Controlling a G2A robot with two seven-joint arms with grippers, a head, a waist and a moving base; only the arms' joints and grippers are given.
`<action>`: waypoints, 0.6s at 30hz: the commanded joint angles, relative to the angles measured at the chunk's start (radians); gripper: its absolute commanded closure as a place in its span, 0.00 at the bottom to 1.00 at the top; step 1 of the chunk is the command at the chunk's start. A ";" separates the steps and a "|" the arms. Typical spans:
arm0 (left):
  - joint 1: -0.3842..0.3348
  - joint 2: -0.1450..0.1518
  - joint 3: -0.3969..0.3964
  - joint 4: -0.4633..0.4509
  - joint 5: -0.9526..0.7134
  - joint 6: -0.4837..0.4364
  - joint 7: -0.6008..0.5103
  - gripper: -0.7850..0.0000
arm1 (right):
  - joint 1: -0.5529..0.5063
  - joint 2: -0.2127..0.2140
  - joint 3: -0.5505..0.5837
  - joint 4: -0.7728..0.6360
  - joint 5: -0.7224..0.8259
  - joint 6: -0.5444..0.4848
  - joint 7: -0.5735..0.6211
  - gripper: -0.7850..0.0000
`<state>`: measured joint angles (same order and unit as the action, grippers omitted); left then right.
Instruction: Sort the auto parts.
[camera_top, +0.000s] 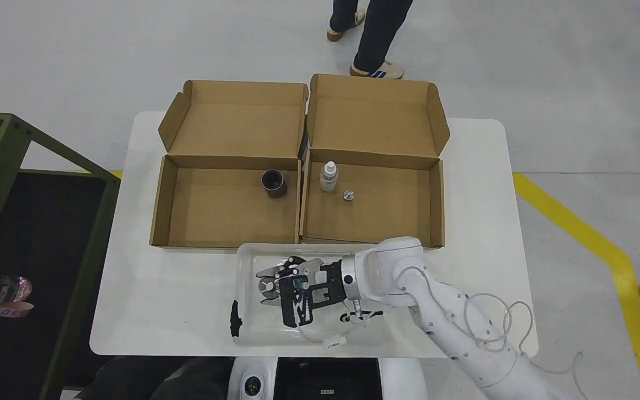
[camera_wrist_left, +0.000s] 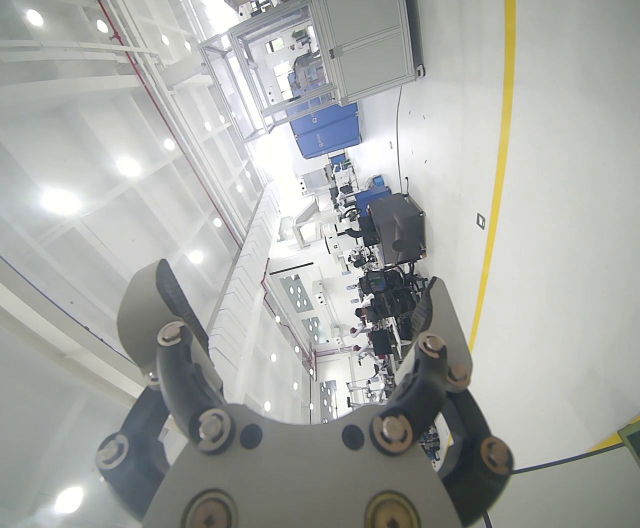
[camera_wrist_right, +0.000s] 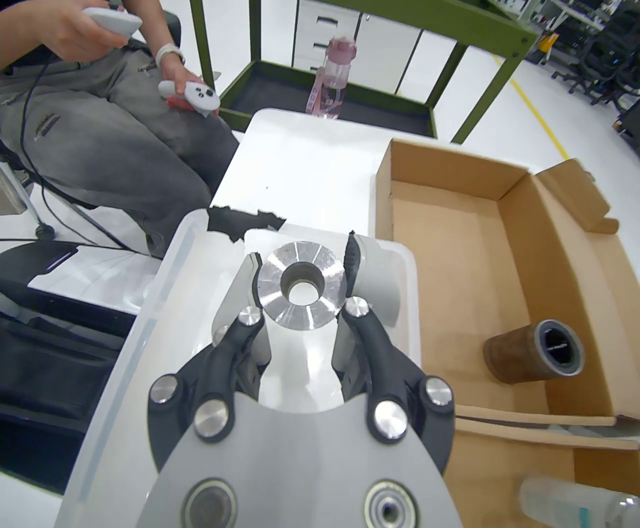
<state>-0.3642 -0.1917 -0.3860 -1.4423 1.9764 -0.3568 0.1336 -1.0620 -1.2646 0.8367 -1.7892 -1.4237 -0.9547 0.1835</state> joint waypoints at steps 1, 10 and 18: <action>0.000 0.000 0.000 0.000 0.000 0.000 0.000 0.00 | -0.010 0.006 0.017 -0.029 -0.009 0.001 -0.008 1.00; 0.000 0.000 0.000 0.000 0.000 0.000 0.000 0.00 | -0.017 0.019 0.065 -0.098 0.005 0.005 -0.031 1.00; 0.000 0.000 0.000 0.000 0.000 0.000 0.000 0.00 | 0.013 0.019 0.075 -0.099 0.031 0.022 -0.050 1.00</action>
<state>-0.3642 -0.1917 -0.3860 -1.4423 1.9764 -0.3568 0.1336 -1.0536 -1.2453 0.9115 -1.8896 -1.3949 -0.9347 0.1344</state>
